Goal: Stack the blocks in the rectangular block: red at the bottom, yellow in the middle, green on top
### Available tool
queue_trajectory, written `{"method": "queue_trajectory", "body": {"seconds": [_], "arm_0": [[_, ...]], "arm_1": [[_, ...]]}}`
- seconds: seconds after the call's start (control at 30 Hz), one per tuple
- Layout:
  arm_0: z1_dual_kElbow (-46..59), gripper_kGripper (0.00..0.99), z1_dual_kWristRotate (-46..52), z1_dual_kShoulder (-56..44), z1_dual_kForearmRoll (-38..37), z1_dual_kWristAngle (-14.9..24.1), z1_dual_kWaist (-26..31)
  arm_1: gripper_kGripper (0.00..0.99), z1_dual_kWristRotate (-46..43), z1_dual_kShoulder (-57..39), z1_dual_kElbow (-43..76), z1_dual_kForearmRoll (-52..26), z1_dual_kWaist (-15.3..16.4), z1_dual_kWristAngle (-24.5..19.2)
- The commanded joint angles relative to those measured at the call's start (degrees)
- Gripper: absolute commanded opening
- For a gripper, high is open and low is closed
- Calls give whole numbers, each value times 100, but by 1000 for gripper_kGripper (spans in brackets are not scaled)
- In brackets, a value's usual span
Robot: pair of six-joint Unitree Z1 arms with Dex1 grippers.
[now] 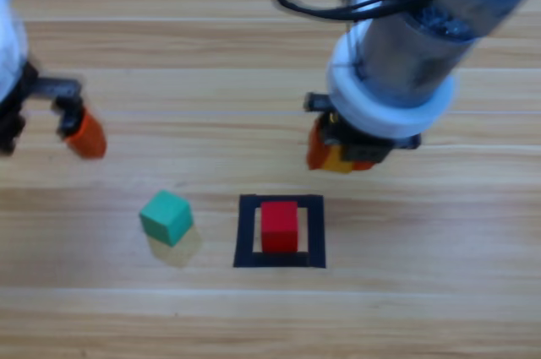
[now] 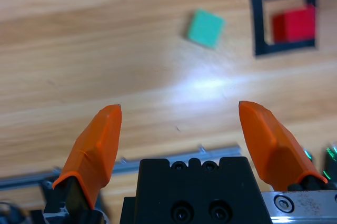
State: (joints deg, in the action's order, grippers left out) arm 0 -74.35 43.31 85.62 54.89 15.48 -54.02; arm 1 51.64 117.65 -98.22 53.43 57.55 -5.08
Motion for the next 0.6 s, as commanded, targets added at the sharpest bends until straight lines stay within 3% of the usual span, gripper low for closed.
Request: {"method": "queue_trajectory", "body": {"seconds": [0.03, 0.6], "arm_0": [[298, 954, -182, -739, -137, -537, 392], [658, 951, -253, -581, -339, -687, 612]], "arm_1": [[172, 286, 750, -338, 133, 468, -98], [173, 602, 1445, -927, 458, 617, -81]]}}
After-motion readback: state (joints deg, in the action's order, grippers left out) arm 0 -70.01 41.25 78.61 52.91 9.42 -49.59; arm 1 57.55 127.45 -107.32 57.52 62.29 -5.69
